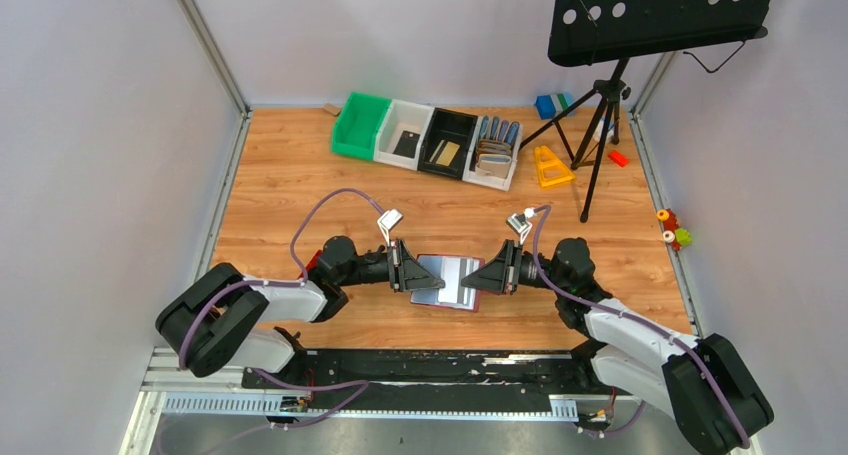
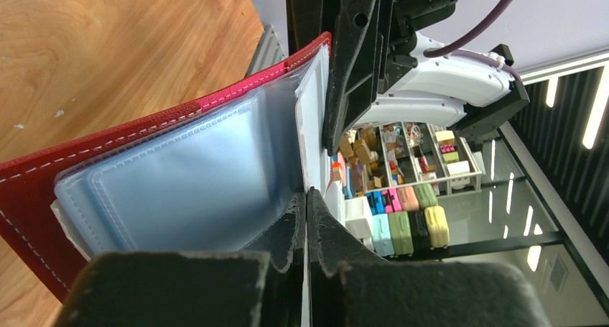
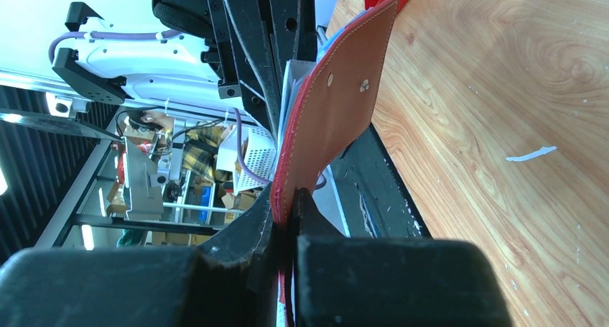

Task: Take the credit cards out of the card holder
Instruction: Remove the credit card from the card holder.

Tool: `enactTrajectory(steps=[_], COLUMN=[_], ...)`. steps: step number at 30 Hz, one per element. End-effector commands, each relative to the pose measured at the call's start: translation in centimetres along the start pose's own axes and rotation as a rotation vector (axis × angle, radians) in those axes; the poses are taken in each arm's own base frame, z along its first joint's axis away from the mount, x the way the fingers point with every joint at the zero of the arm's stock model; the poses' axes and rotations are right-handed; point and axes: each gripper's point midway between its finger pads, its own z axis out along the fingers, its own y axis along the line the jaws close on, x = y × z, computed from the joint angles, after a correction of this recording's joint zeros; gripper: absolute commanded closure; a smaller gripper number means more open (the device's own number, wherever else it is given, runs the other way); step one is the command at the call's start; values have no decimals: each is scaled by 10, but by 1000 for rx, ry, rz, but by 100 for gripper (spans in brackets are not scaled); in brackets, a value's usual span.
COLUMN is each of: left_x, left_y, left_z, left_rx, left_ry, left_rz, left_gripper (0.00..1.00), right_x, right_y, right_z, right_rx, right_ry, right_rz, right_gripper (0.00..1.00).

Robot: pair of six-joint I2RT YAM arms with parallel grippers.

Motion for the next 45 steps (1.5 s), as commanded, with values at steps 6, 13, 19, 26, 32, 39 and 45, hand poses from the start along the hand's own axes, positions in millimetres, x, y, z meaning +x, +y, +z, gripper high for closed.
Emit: enactTrajectory(steps=[6,13,19,26,32,39,45], left_x=[-15,-14,-15,-15,-13,-10,-5], left_y=[-18,-14,-15,-12,-6,-6,-17], left_z=[-2,-8,-8,-6,-7,0,10], left_rx=[48,24,25,19,3,14,66], left_ry=[-48,-52,-52,-45,-47,-30,-6], left_rz=[68,66,67,56,37,24,28], left_gripper=[100,100,100,95,69,65,79], right_x=[-4,-5,-5,-5,-5,-6,-6], right_y=[8,8,11,13,11,14,14], right_z=[-3,-4,-5,-4,-4,-3,-3], right_rx=[-30,-26,-40,-58,-54,-61,-71], right_ry=[-22,-24,-23,-16,-21,-21,-15], right_rz=[-43,-43,-53,-50,-41,-42,-41], right_gripper=[100,96,82,100,100,100,100])
